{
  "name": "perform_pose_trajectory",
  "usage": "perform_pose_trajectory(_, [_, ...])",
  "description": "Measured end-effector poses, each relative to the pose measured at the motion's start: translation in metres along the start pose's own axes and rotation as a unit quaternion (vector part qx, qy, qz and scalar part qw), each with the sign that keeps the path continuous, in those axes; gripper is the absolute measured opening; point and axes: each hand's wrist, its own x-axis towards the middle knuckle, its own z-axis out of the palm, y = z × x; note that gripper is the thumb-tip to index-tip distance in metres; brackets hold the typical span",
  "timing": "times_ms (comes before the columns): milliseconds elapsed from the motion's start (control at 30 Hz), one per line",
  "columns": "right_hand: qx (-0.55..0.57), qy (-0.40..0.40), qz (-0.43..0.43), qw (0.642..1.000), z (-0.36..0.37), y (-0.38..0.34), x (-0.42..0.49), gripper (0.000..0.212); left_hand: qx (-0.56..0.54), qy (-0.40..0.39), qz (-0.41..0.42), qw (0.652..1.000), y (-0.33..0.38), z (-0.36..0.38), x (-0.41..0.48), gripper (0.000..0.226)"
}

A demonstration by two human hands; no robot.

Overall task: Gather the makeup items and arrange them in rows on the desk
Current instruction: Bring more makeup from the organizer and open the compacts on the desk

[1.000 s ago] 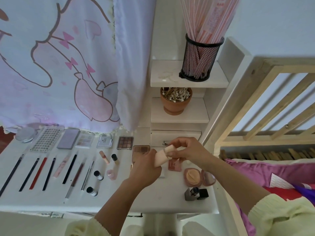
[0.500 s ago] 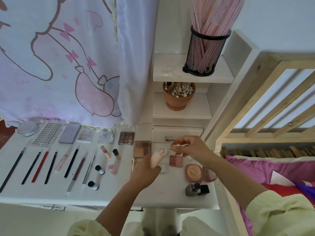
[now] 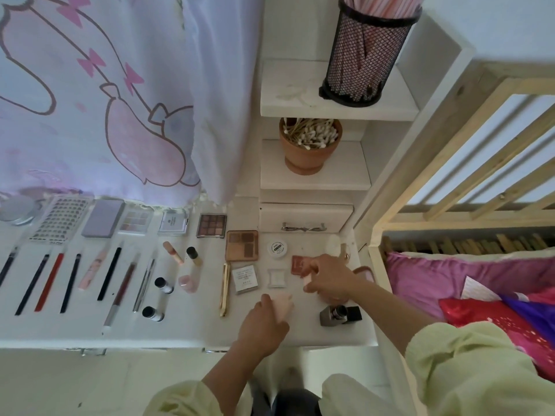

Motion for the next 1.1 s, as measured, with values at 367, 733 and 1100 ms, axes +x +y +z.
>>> perform_pose_trajectory(367, [-0.231,-0.102,0.033,0.967,0.026,0.000,0.020,0.048,0.078,0.018,0.042,0.996,-0.002,0.002,0.008,0.051])
perform_pose_trajectory(733, [-0.250,-0.132,-0.002,0.959,0.030,0.001,0.023,0.050,0.201,0.043,0.066,0.976,-0.006,-0.005,0.007,0.048])
perform_pose_trajectory(1100, [-0.233,-0.141,-0.006,0.962,0.028,0.001,0.017,0.040,0.204,0.018,0.104,0.973,-0.011,-0.008,0.004,0.058])
